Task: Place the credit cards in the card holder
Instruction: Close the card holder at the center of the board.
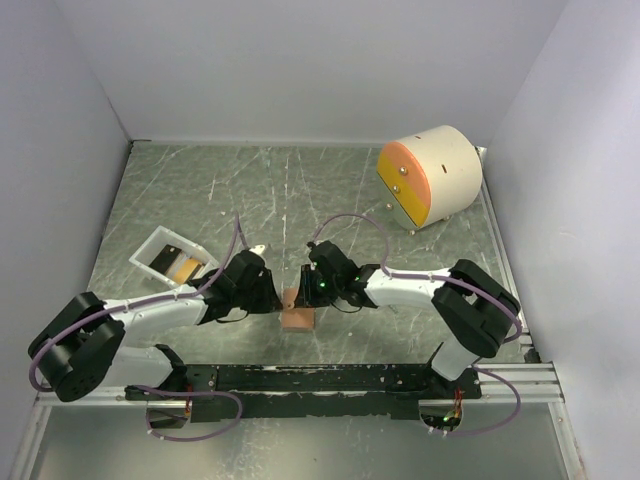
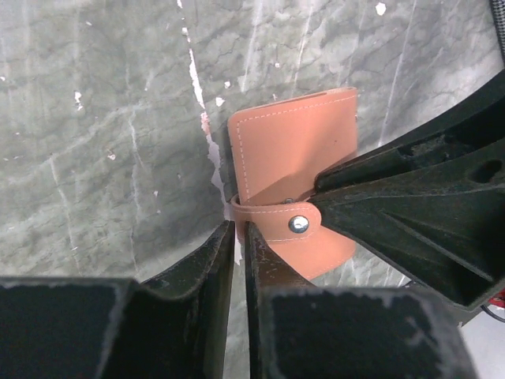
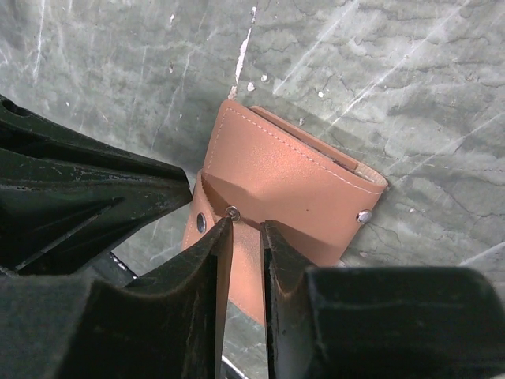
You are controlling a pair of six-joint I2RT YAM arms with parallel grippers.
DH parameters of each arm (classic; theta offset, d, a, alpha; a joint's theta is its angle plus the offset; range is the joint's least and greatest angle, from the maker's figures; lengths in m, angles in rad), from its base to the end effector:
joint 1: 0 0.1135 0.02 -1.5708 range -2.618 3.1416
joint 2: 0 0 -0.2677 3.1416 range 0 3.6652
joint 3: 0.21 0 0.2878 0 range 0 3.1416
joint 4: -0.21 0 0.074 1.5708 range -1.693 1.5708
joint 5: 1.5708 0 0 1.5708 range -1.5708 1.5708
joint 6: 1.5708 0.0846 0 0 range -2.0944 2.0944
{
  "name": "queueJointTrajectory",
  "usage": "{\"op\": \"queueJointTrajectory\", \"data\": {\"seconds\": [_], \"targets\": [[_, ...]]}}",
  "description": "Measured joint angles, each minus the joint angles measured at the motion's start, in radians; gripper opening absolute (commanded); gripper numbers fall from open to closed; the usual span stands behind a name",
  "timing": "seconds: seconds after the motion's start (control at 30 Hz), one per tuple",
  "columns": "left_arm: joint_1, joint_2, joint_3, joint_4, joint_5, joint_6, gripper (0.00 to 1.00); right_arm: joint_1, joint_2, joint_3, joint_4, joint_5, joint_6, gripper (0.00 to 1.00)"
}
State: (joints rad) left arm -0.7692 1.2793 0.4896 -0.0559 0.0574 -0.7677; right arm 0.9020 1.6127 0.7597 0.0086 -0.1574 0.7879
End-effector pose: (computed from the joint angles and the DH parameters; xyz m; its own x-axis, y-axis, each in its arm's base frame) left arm 0.2042 -0.2045 0.0937 -0.8881 -0.1052 -0.4474 0.1459 0.8585 -0.4915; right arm 0.2166 0.2955 0.0906 -0.9220 -0.0375 -0.3854 -0.2635 0.7901 0.5535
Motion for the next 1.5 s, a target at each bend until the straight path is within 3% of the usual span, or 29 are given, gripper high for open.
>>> {"op": "queueJointTrajectory", "data": {"seconds": [0.67, 1.27, 1.5], "targets": [[0.0, 0.019, 0.0, 0.04, 0.028, 0.0, 0.21, 0.01, -0.097, -0.033, 0.007, 0.034, 0.066, 0.24], [0.0, 0.025, 0.0, 0.051, 0.042, 0.001, 0.21, 0.01, -0.032, -0.033, 0.039, 0.008, 0.092, 0.23], [0.0, 0.032, 0.0, 0.053, 0.046, 0.001, 0.21, 0.01, -0.025, -0.032, 0.039, 0.008, 0.093, 0.17]]}}
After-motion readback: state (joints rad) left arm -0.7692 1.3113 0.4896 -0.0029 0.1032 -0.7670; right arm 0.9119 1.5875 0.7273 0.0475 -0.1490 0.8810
